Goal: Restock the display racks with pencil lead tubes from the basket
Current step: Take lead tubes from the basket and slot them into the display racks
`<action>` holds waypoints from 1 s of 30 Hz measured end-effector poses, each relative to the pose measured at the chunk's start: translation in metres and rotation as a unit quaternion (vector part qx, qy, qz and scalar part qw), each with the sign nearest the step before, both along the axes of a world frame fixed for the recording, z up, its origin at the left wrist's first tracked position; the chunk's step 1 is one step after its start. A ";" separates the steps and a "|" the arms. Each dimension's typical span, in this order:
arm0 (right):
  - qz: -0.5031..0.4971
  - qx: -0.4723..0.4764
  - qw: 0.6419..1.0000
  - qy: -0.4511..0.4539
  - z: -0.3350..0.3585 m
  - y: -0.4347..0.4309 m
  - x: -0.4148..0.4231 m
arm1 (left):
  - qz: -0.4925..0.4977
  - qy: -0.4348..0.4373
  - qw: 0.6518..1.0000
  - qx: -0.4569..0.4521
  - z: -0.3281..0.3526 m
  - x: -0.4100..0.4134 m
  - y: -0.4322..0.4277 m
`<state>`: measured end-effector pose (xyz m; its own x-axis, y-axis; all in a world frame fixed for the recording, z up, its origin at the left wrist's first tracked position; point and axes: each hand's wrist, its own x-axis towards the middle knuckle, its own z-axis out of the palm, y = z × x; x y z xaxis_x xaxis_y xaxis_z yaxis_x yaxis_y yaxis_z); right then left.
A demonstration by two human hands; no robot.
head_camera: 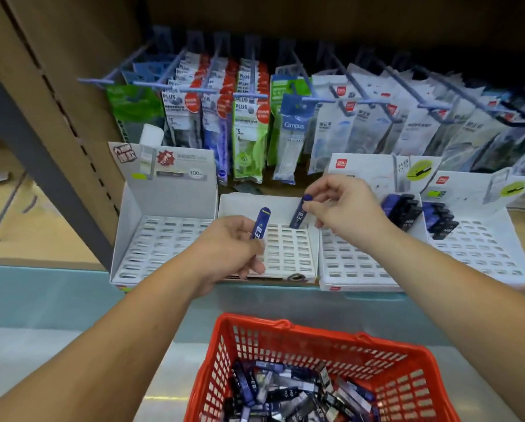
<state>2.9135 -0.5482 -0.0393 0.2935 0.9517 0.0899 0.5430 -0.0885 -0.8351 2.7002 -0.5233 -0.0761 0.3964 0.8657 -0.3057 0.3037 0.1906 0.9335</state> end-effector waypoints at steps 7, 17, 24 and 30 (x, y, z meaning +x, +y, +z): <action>0.029 0.054 0.997 -0.053 -0.001 0.003 0.002 | 0.046 -0.023 0.999 0.000 0.003 0.008 0.000; 0.041 -0.003 0.993 -0.108 -0.005 0.002 0.012 | 0.053 -0.025 0.998 -0.023 0.007 0.015 -0.003; 0.093 0.019 0.948 -0.305 -0.003 -0.004 0.008 | 0.048 -0.012 0.999 0.006 0.003 0.022 -0.004; 0.090 0.001 0.891 -0.445 0.002 -0.004 0.011 | 0.063 -0.041 0.995 0.066 -0.003 0.044 -0.006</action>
<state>2.9245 -0.5526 -0.0377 -0.0525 0.9757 0.2127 0.9954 0.0681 -0.0667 2.7442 -0.5289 -0.0792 0.3020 0.9404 -0.1566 0.2063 0.0959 0.9738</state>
